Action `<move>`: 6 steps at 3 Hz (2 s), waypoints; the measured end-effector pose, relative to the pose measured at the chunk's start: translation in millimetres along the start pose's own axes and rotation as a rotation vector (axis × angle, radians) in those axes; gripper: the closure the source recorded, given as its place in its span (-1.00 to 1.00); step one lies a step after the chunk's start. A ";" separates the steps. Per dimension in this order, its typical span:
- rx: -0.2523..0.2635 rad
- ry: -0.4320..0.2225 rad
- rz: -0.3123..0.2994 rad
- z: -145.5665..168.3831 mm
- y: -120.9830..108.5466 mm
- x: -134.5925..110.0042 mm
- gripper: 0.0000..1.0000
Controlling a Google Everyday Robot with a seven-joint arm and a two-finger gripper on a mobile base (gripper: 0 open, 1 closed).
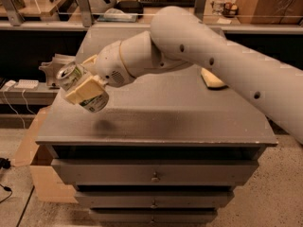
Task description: Place 7up can upright
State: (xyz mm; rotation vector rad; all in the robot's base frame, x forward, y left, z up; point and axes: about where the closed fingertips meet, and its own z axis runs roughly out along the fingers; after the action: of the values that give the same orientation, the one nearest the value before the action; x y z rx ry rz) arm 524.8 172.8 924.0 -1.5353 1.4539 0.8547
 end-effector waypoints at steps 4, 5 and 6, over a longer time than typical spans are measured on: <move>0.239 -0.239 -0.008 -6.9 -50.5 -13.4 1.00; 0.251 -0.261 0.008 -3.9 -45.6 -9.9 1.00; 0.254 -0.282 0.019 0.6 -42.1 -2.7 1.00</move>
Offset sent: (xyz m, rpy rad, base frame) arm 0.0678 -0.0046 0.0384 0.2405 -0.1462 -0.1883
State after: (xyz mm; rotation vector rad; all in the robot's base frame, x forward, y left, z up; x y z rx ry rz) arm 566.4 173.7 931.0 -1.1633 1.3154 0.8257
